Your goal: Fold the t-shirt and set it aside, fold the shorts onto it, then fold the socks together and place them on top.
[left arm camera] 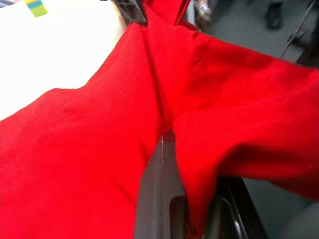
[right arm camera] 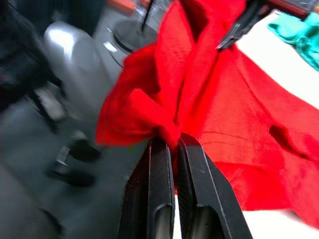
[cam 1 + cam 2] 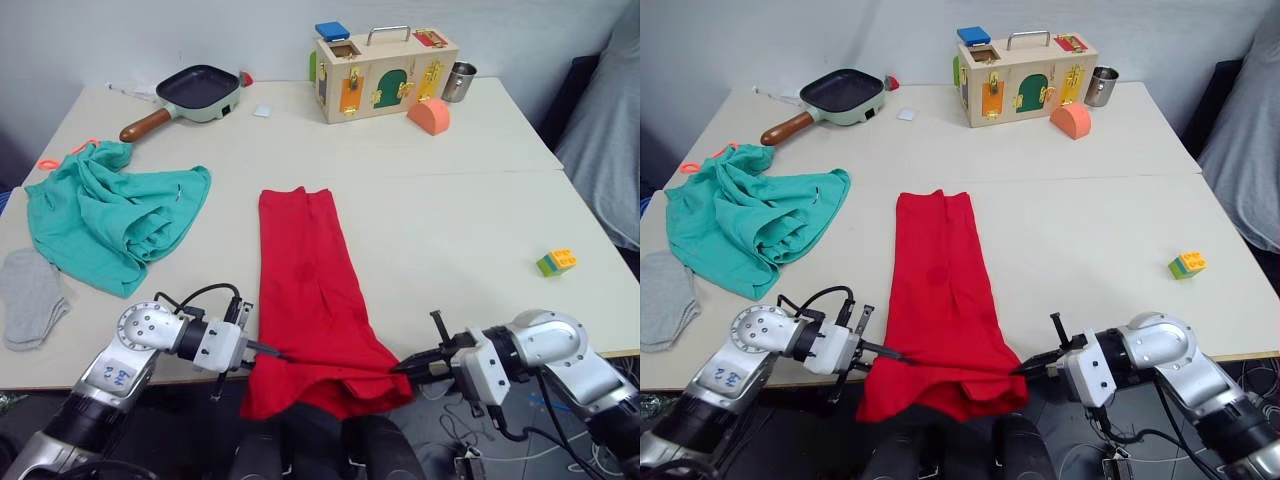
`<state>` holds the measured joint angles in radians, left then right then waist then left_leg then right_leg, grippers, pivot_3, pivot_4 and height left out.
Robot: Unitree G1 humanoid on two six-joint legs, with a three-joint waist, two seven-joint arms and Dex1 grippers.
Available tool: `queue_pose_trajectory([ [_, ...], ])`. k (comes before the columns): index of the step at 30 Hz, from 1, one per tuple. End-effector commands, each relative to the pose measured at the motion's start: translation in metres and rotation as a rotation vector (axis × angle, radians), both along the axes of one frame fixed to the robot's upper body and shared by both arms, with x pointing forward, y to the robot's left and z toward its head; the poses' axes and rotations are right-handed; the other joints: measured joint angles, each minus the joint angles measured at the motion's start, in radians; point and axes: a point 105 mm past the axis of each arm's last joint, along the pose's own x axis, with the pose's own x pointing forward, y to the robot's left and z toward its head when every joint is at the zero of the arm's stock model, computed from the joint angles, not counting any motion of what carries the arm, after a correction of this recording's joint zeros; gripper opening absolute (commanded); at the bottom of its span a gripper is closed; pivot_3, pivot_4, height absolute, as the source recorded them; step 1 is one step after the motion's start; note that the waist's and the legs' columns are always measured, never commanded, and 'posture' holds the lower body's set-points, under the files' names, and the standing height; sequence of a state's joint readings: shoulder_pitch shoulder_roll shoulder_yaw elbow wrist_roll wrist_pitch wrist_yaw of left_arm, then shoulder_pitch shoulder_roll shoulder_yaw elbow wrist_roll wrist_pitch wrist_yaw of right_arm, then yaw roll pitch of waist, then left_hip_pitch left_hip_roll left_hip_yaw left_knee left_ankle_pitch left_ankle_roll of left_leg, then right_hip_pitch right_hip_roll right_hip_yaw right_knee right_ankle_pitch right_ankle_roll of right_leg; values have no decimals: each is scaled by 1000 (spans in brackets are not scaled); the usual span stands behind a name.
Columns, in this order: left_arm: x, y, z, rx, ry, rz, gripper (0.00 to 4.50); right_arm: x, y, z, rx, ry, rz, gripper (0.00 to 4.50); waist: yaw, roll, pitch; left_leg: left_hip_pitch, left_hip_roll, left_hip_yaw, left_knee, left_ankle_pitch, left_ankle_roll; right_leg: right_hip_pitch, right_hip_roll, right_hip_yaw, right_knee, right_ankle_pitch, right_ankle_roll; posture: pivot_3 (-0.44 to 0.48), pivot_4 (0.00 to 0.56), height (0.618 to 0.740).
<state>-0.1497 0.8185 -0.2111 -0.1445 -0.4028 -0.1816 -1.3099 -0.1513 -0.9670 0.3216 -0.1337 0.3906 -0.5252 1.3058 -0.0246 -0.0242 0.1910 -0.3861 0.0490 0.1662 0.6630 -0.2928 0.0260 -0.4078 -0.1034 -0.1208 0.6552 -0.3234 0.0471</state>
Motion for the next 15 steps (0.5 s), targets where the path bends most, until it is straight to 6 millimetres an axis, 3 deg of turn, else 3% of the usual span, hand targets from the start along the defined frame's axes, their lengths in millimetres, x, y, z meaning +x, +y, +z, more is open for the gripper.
queue_pose_trajectory([
  [1, -10, 10, 4, 22, 67, 40, 0, -9, -11, 3, -67, 46, -5, 20, 0, 0, 0, 0, 0, 0, 0, 0, 0, 0, 0, 0, 0, 0, 0, 0, 150, 740],
  [8, -31, 16, -6, 68, 184, 48, 0, -18, -13, 4, -130, 176, -17, 20, 1, 0, 0, 0, 0, 0, -1, -1, -1, 0, 0, 0, -1, 0, 0, 0, 150, 740],
  [12, -24, 18, 7, -1, 288, 136, 0, -9, -6, 23, -79, 260, -78, 20, 2, 0, 0, -1, 0, -1, -1, -1, -1, 0, 0, 0, -2, 0, -1, 0, 150, 740],
  [15, -10, 27, 19, -66, 409, 241, 0, 11, 2, 45, 2, 295, -138, 20, 1, 0, 0, -1, 0, -2, -1, -1, -1, 0, 0, 0, -2, 0, -1, 0, 150, 740],
])
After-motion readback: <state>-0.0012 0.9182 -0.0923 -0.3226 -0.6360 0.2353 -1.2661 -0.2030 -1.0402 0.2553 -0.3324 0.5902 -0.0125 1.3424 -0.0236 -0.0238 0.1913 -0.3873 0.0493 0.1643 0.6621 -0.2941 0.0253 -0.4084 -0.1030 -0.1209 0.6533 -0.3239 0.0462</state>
